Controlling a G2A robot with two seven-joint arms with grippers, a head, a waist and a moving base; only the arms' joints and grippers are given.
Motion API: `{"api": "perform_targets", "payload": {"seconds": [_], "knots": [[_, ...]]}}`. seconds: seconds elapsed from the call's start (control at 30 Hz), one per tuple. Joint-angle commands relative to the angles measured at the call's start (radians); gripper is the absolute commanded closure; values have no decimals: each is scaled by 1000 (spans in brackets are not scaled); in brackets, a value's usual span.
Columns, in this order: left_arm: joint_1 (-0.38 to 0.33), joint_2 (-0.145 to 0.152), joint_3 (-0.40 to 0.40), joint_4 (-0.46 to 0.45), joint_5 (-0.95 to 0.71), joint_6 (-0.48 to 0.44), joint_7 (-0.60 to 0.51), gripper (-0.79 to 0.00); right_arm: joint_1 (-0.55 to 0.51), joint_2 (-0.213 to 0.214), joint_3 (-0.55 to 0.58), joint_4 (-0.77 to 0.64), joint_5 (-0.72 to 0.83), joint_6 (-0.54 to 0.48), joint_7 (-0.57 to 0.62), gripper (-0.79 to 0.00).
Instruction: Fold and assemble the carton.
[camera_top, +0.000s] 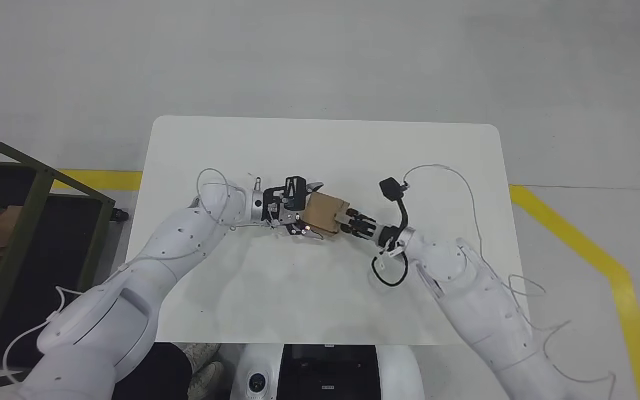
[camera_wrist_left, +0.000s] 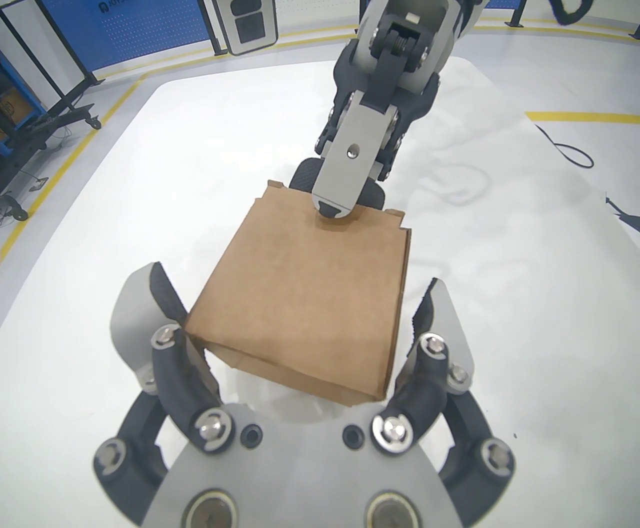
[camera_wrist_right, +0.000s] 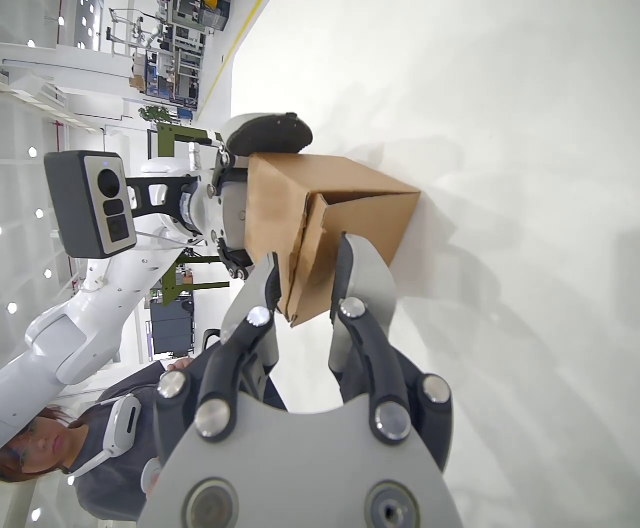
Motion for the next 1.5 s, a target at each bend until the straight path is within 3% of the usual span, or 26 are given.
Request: {"api": "perform_targets", "payload": {"seconds": [0.0, 0.37, 0.7, 0.77, 1.47], "knots": [[-1, -1, 1, 4, -1, -1, -1, -785, -8, 1, 6, -6, -1, 2, -7, -231], [-6, -3, 3, 18, -2, -1, 1, -785, -77, 17, 71, -56, 6, -10, -23, -240], [-7, -4, 4, 21, -5, 0, 0, -785, -60, 13, 65, -23, 36, -16, -5, -80], [-7, -4, 4, 22, -5, 0, 1, -785, -53, 12, 63, -12, 44, -19, -8, 0], [-7, -4, 3, 14, -6, 0, -1, -785, 9, -6, 6, 29, 50, -10, 18, 0]]}}
